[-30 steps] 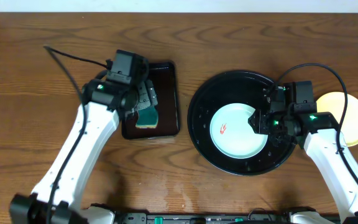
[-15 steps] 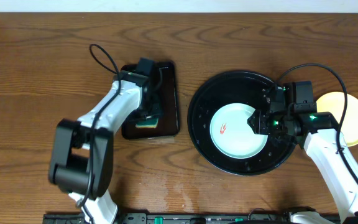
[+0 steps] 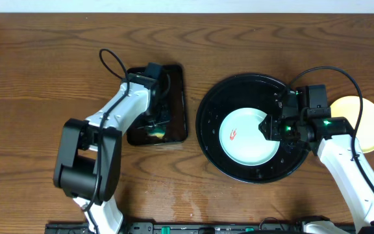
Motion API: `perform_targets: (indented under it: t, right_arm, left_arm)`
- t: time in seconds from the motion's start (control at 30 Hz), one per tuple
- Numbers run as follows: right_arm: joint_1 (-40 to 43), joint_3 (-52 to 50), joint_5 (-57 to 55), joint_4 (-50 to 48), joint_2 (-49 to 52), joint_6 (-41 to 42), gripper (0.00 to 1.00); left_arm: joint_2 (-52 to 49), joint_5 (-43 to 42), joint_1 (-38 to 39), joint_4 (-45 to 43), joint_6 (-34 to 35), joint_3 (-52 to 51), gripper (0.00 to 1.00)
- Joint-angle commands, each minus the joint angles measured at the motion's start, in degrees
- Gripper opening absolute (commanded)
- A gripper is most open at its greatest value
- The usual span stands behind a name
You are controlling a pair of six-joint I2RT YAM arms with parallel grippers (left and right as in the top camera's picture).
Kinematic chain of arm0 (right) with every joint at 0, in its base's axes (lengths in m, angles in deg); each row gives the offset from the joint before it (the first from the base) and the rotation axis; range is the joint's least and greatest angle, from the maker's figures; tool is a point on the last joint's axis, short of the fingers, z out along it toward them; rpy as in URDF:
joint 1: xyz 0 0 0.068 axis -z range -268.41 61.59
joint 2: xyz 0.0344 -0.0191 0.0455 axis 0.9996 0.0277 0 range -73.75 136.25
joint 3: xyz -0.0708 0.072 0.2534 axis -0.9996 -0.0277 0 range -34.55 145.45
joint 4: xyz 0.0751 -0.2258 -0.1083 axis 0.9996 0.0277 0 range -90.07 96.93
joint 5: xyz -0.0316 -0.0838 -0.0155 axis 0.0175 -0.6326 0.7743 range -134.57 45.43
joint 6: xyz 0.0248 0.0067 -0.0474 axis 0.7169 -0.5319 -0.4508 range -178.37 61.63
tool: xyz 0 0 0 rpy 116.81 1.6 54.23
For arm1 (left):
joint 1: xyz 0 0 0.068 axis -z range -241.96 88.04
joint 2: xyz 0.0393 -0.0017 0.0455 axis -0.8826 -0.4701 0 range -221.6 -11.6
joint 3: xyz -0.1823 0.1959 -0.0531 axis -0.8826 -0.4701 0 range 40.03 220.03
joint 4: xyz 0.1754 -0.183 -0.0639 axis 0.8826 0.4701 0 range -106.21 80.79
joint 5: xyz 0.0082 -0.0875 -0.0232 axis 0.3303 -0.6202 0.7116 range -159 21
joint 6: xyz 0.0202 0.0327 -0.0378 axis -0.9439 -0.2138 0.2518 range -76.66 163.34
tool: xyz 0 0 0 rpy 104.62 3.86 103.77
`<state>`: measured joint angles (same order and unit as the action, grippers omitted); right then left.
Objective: Clean dirty plates on tray and stack at the side
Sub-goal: 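Grasp the green sponge in the small tray with the left gripper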
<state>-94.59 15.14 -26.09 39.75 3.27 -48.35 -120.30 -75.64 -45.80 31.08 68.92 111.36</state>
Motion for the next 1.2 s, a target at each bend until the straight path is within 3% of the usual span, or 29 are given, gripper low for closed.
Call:
perform_targets:
  t: [0.0, 0.1, 0.3, 0.47, 0.53, 0.57, 0.73, 0.77, 0.83, 0.9, 1.07, 1.17]
  right_arm:
    - [-0.26, 0.90, 0.61, 0.09, -0.50, 0.22, 0.40]
    - [-0.26, 0.90, 0.61, 0.11, -0.50, 0.20, 0.40]
    - [-0.26, 0.90, 0.63, 0.11, -0.50, 0.24, 0.39]
    - [-0.26, 0.90, 0.63, 0.33, -0.50, 0.22, 0.38]
    - [-0.26, 0.90, 0.66, 0.61, -0.50, 0.22, 0.38]
    - [-0.26, 0.90, 0.63, 0.76, -0.50, 0.22, 0.38]
    - [-0.26, 0.90, 0.63, 0.98, -0.50, 0.22, 0.37]
    - [-0.26, 0.90, 0.63, 0.98, -0.50, 0.22, 0.37]
    - [-0.26, 0.90, 0.63, 0.98, -0.50, 0.22, 0.37]
    - [-0.26, 0.90, 0.63, 0.98, -0.50, 0.22, 0.37]
    - [-0.26, 0.90, 0.59, 0.90, -0.50, 0.22, 0.37]
    - [-0.26, 0.90, 0.59, 0.85, -0.50, 0.22, 0.38]
  left_arm:
    - [3.52, 4.22, -0.42, -1.29, -0.50, 1.44, 0.65]
    - [3.08, 8.22, -0.39, -4.33, -0.52, 1.09, 0.66]
    - [-0.79, 8.61, -0.22, -9.38, -0.50, 0.72, 0.66]
    - [-4.83, 8.61, -0.24, -11.04, -0.50, 0.72, 0.37]
    - [-5.55, 8.61, -0.24, -10.91, -0.52, 0.72, 0.11]
    - [-5.55, 8.61, -0.24, -10.73, -0.52, 0.74, 0.07]
    - [-2.64, 8.61, -0.52, -10.27, -1.99, 1.81, 0.07]
    - [-1.51, 8.61, -0.52, -10.19, -1.99, 2.08, 0.11]
    - [0.61, 8.59, -0.50, -10.01, -1.99, 2.21, 0.41]
    - [3.85, 8.59, -0.50, -7.93, -1.95, 2.21, 0.58]
    - [6.58, 4.85, -0.44, -2.03, -1.53, 2.10, 0.60]
    - [5.90, 4.11, -0.33, -2.05, -1.53, 0.66, 0.55]
